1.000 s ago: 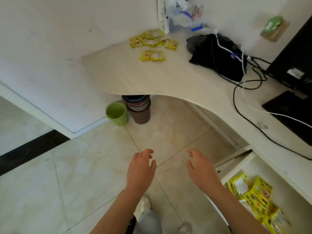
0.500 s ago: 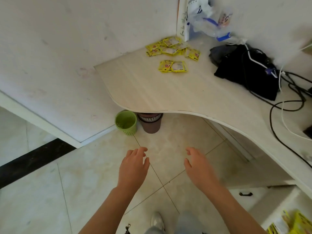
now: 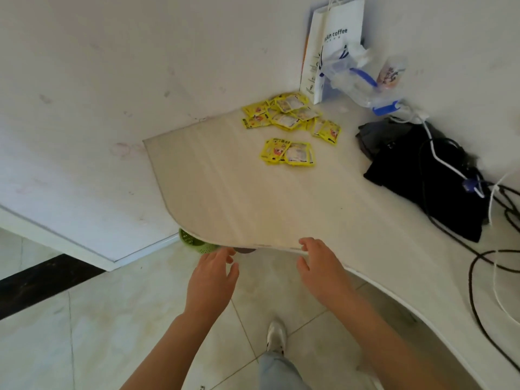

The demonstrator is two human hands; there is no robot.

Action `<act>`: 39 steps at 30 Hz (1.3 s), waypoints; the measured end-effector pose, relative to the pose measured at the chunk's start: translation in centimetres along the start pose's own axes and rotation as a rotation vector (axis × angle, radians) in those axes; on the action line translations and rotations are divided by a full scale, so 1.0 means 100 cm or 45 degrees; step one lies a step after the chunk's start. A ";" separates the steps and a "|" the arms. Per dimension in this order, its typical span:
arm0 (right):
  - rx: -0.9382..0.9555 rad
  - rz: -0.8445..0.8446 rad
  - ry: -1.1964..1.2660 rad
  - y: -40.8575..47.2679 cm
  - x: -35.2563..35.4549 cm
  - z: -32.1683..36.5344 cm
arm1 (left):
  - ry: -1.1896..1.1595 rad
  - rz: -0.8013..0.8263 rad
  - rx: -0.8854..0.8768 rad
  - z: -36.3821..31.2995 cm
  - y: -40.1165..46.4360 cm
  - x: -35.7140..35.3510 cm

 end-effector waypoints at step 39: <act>-0.567 0.385 0.293 0.377 0.041 -0.060 | 0.015 0.237 0.145 -0.076 0.390 -0.113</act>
Point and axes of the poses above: each hand's wrist, its own y-axis towards the middle knuckle, its own x-axis out of the back of the hand, z = x × y, the point moved 1 cm from there along y, towards the middle knuckle, and after that the axes turned 14 degrees about -y, right-handed, at the moved point
